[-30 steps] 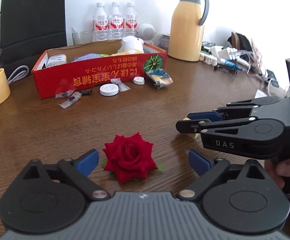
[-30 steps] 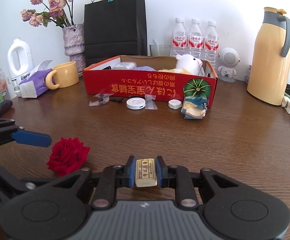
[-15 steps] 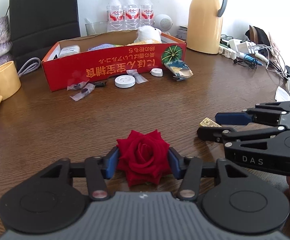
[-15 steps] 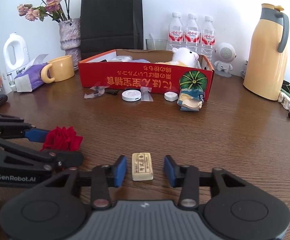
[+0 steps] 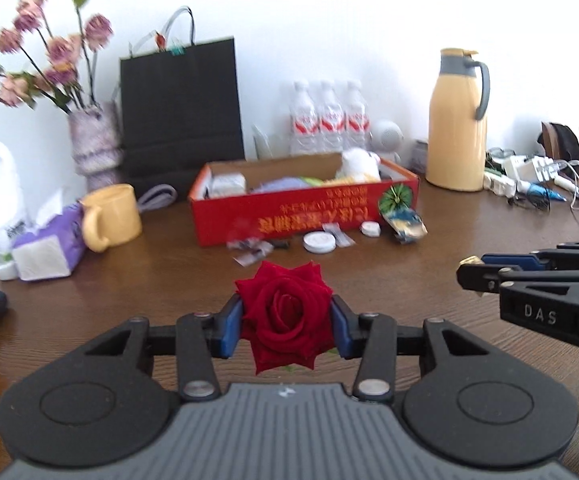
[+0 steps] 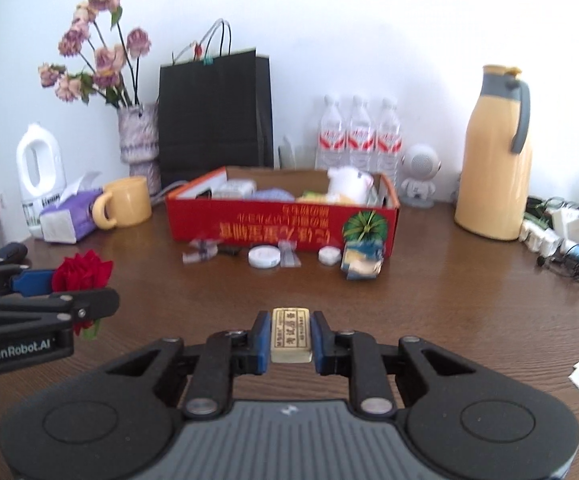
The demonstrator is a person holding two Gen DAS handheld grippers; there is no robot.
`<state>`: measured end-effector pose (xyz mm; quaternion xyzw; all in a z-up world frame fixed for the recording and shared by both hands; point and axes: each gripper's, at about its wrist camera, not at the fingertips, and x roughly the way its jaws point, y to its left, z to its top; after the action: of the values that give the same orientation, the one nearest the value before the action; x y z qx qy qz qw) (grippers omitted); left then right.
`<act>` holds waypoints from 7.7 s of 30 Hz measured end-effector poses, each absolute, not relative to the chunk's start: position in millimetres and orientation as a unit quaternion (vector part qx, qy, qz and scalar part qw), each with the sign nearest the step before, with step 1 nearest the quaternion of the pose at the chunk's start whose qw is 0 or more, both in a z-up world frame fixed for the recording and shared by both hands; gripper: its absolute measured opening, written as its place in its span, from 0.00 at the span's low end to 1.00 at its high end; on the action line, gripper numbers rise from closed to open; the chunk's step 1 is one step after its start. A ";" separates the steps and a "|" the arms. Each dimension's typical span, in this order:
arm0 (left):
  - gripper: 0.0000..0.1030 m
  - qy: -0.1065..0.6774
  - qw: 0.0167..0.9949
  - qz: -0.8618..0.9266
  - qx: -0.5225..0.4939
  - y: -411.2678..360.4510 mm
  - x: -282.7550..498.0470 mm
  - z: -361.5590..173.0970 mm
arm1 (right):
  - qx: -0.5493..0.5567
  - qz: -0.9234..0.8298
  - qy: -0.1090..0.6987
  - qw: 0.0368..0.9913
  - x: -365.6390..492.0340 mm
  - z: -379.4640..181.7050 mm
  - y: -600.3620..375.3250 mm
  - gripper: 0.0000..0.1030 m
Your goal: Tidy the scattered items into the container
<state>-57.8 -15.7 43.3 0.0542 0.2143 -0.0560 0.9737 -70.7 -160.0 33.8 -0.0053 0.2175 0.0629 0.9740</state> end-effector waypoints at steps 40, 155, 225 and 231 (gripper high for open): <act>0.45 0.315 0.946 -0.065 -0.031 7.2 305.8 133.7 | 0.007 0.132 0.282 0.950 278.0 163.6 -154.9 0.19; 0.06 0.336 0.929 -0.134 0.081 20.0 145.3 -0.1 | 0.049 0.069 0.266 0.960 27.7 12.9 -185.0 0.65; 0.04 0.119 0.993 -0.007 0.006 2.7 -114.8 60.7 | -0.050 0.017 0.089 0.995 -167.2 53.0 -158.2 0.13; 0.04 0.107 0.994 -0.001 -0.002 7.3 -111.7 67.0 | -0.043 0.017 0.079 0.996 -160.8 59.3 -158.7 0.13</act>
<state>-111.7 7.3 67.0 -0.0019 0.1072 -0.0009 0.9942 -160.8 -158.7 59.3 -0.0429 0.0790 0.0166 0.9958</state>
